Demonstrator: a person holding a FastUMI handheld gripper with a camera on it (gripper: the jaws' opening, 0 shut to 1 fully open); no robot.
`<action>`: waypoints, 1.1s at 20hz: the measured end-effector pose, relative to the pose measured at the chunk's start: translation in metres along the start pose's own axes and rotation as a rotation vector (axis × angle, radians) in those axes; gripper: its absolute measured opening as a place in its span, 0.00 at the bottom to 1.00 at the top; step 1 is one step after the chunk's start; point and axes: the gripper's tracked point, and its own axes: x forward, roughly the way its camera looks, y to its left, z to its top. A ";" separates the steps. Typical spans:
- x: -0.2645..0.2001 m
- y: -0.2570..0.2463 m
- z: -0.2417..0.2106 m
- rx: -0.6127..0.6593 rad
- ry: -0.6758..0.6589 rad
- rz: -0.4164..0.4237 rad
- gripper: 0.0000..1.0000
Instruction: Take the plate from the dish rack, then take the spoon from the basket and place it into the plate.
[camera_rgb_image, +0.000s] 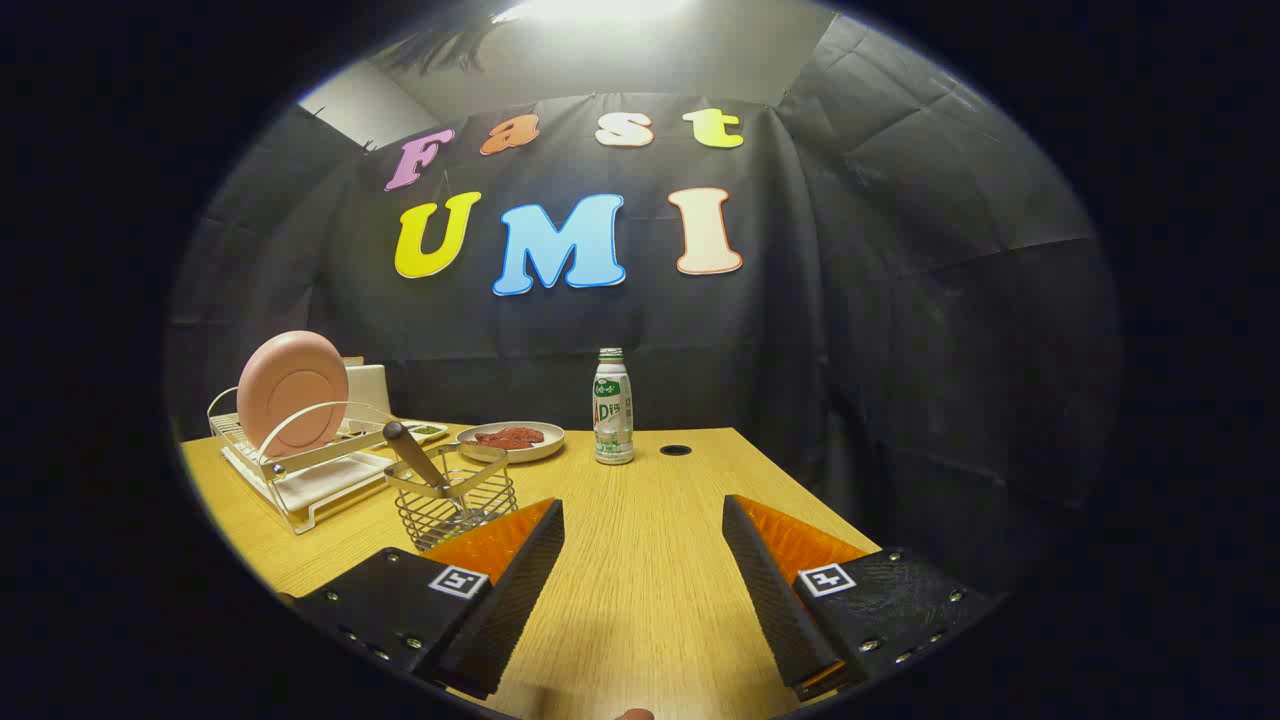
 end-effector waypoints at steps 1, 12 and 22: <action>0.011 -0.001 -0.004 0.005 0.022 -0.001 0.97; 0.099 -0.016 0.024 0.020 0.014 -0.078 0.97; 0.030 -0.002 0.097 -0.075 -0.034 -0.160 0.97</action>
